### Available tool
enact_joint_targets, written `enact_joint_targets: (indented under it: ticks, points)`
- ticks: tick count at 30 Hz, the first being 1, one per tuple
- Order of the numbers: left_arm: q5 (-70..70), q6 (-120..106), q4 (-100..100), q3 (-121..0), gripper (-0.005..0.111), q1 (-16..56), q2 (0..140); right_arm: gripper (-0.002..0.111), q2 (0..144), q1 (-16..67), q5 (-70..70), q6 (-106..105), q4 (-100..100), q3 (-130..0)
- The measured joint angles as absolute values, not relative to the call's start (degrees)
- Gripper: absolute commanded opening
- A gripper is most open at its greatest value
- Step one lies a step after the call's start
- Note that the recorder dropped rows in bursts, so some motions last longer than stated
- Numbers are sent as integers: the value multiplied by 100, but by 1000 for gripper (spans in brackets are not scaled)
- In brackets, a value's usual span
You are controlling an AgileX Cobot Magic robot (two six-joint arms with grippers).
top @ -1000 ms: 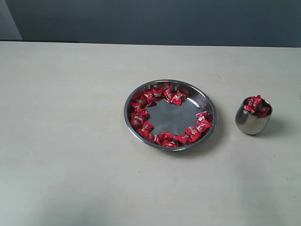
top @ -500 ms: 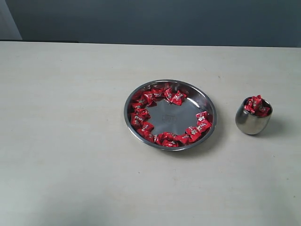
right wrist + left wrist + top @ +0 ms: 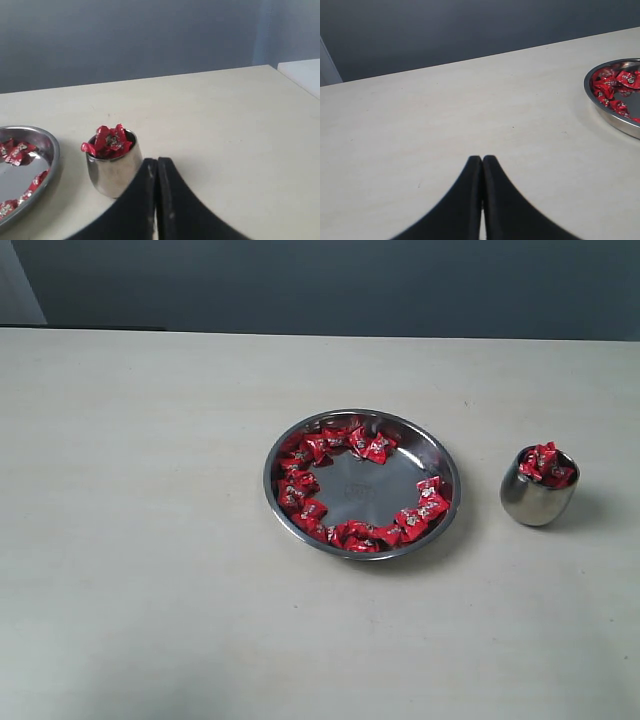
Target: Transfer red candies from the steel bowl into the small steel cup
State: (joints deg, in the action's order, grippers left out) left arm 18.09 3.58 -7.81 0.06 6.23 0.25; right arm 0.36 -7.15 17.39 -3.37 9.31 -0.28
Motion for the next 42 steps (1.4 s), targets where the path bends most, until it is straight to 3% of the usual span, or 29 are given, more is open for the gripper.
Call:
enact_joint_targets:
  ticks: [42]
  points:
    - [1809,358,-781,6,0,623,25,0,36,-937,1819,-174,809,-28]
